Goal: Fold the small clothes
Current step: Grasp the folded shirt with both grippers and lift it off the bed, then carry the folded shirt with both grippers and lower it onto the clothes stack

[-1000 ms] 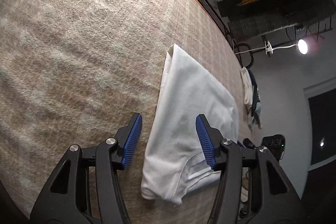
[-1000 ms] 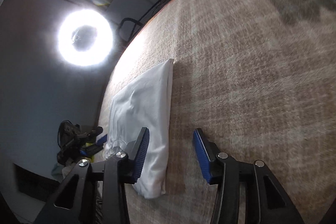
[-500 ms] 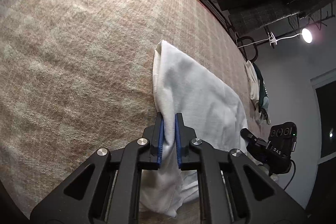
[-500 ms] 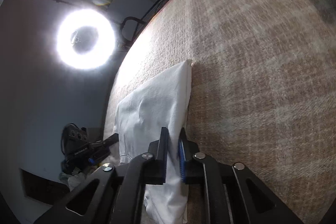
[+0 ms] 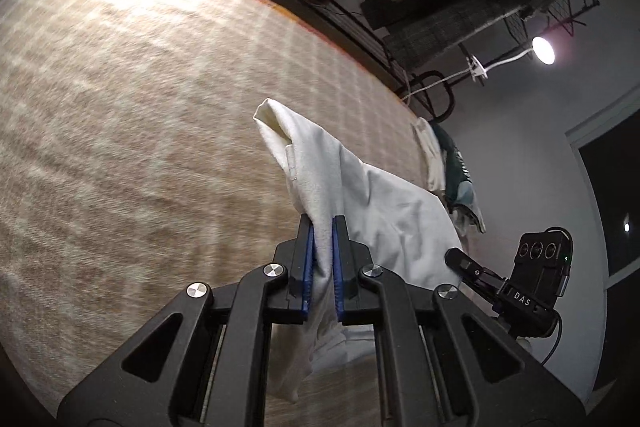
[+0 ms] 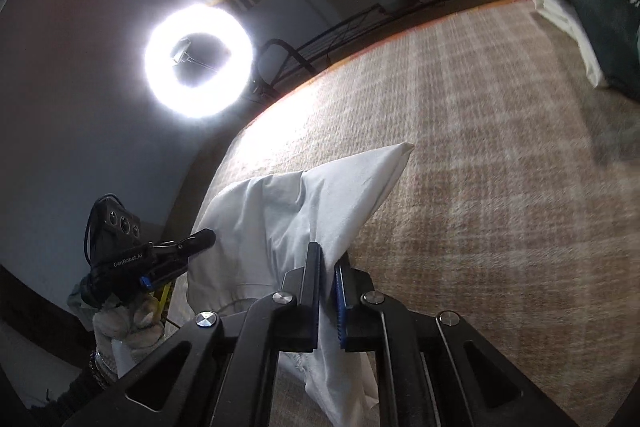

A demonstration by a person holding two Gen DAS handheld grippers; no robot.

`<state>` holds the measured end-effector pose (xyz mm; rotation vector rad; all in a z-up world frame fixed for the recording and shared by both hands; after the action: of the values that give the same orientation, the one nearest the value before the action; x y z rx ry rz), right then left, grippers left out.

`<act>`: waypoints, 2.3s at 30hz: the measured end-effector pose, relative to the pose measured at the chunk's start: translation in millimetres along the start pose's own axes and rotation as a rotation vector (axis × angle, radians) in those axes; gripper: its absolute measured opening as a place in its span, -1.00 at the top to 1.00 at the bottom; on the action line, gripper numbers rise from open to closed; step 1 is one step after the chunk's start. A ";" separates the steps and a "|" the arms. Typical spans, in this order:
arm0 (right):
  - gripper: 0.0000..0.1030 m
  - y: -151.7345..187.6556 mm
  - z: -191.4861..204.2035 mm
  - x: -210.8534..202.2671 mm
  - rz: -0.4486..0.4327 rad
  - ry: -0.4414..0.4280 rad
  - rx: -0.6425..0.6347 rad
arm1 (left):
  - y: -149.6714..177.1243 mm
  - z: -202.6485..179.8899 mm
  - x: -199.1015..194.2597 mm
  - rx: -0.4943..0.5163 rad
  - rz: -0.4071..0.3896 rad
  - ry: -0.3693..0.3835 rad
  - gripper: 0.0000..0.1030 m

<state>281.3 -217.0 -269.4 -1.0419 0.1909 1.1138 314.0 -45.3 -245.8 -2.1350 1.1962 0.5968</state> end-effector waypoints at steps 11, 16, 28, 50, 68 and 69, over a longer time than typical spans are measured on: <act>0.93 -30.9 -53.1 -108.6 -0.103 0.112 -0.018 | 12.2 -112.2 63.5 0.131 0.057 0.080 0.88; 0.93 -50.0 -91.6 -154.5 -0.143 0.196 -0.026 | 12.4 -169.2 108.4 0.175 0.083 0.112 0.88; 0.94 -116.6 -194.7 -242.7 -0.232 0.396 -0.015 | 11.7 -297.3 224.2 0.311 0.099 0.134 0.89; 0.98 -180.6 -342.8 -256.1 -0.199 0.648 0.003 | -4.8 -346.6 340.9 0.461 0.025 -0.064 0.88; 0.73 -166.0 -292.6 -291.3 -0.220 0.743 -0.042 | 8.0 -347.3 244.2 0.506 -0.039 -0.049 0.89; 0.71 -165.1 -285.6 -294.3 -0.224 0.741 -0.046 | 9.1 -350.2 234.6 0.512 -0.047 -0.043 0.88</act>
<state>373.8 -632.6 -150.2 -1.4454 0.6219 0.4928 451.4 -432.2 -150.0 -1.7010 1.1267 0.2731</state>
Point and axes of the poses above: each gripper's, at about its wrist camera, not at the fingertips, and x roughly the way its jaws point, z to its left, y to its underside, the point moved 10 cm from there along x, roughly the way its jaws point, and after that the axes turned 8 degrees about -x, right-handed, at the moved point
